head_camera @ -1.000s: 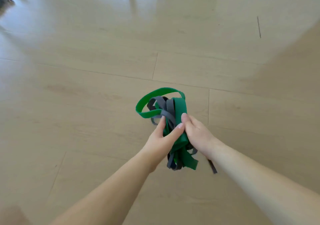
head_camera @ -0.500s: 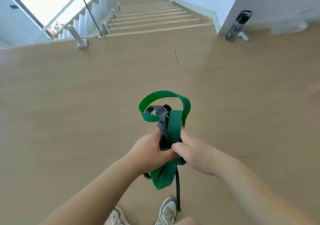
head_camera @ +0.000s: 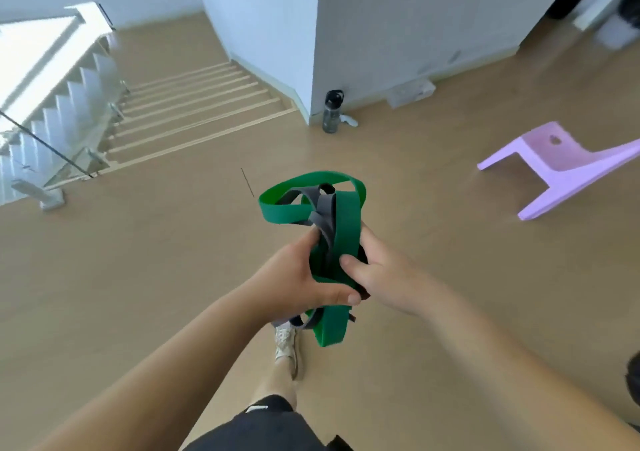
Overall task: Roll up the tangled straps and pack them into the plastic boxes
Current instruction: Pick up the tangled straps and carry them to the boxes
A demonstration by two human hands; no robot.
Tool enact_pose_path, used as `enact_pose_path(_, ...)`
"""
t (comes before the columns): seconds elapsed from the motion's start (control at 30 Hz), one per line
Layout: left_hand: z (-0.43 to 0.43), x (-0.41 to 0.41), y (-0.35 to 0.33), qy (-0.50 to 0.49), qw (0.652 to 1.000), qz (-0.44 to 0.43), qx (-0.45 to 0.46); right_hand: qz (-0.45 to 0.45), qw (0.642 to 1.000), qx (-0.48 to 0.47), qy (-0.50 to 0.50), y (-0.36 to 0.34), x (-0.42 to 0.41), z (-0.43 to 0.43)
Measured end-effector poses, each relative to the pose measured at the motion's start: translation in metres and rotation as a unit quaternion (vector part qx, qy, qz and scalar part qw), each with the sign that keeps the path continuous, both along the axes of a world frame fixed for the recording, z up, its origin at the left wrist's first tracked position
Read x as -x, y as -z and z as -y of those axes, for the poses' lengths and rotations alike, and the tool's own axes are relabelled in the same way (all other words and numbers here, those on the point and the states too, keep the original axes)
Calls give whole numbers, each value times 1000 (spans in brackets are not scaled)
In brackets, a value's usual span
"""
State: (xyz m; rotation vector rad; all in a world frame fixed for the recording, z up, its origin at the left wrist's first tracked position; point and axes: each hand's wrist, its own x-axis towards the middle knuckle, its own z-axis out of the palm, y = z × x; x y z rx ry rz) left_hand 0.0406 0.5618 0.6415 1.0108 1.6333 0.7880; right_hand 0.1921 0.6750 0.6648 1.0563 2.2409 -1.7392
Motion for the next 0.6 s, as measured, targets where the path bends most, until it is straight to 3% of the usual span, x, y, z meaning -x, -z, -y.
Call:
enact_pose_path(0.1,-81,2,-5,9,998,-62,-22,14,999,-14,36,-12,0,-66)
enact_pose_path(0.27,-221,2,-17,57,993,-93,-41,11,994,-37,100,-34,-8,-187)
enact_pose_path(0.6,-517,-33,-29,81,982,-155,-67,-84,982,-21,170,-23,-60,-467)
